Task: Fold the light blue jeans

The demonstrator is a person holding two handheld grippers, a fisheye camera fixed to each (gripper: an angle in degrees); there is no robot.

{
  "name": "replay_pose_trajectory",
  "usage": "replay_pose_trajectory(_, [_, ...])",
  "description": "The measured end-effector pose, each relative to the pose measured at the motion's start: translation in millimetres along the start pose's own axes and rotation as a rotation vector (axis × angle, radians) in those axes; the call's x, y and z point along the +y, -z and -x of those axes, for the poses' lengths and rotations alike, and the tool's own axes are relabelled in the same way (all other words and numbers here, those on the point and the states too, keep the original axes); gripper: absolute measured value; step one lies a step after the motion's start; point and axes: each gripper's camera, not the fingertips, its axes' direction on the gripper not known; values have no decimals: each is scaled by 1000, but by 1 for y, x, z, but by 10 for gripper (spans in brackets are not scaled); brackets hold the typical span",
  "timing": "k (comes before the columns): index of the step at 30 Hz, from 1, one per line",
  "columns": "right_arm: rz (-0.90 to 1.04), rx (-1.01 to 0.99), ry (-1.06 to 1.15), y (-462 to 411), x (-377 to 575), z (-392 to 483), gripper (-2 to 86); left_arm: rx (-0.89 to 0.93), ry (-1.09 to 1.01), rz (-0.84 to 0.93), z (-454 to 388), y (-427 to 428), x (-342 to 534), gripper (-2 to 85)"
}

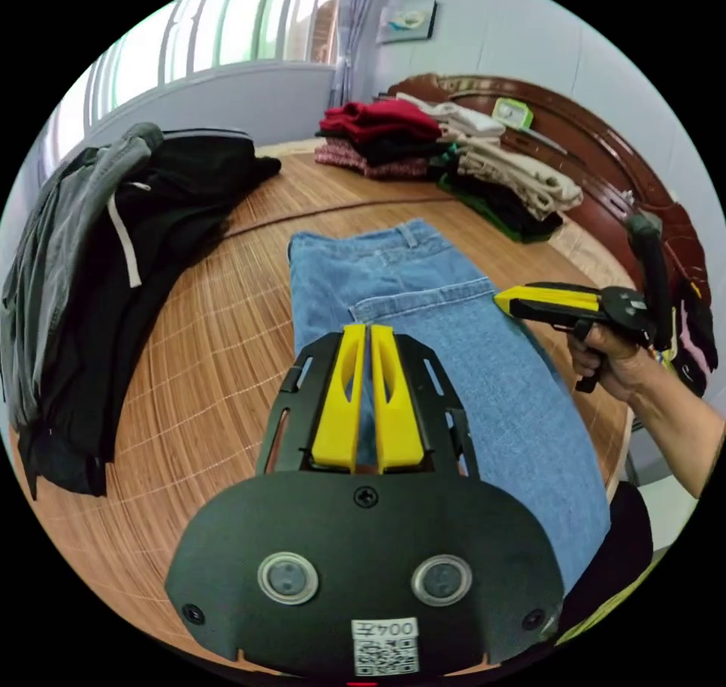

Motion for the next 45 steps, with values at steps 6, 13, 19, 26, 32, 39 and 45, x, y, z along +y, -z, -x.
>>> replay_pose_trajectory(6, [-8,47,-84,12,8,-8,44,32,96,58,22,12,7,55])
replay_pose_trajectory(13, [-18,-287,40,87,79,8,61,222,68,-59,8,137,87,59])
replay_pose_trajectory(19, [222,-274,142,58,144,46,60,156,-135,180,-62,141,195,23])
replay_pose_trajectory(26, [58,-235,189,130,199,75,50,245,-157,-44,-89,270,231,12])
replay_pose_trajectory(32, [87,-46,333,138,258,144,62,68,-316,57,-177,302,293,17])
replay_pose_trajectory(39, [168,-95,240,147,290,121,103,-124,-327,100,-146,368,351,70])
replay_pose_trajectory(45, [244,6,357,132,285,161,116,-150,-470,166,-165,373,348,92])
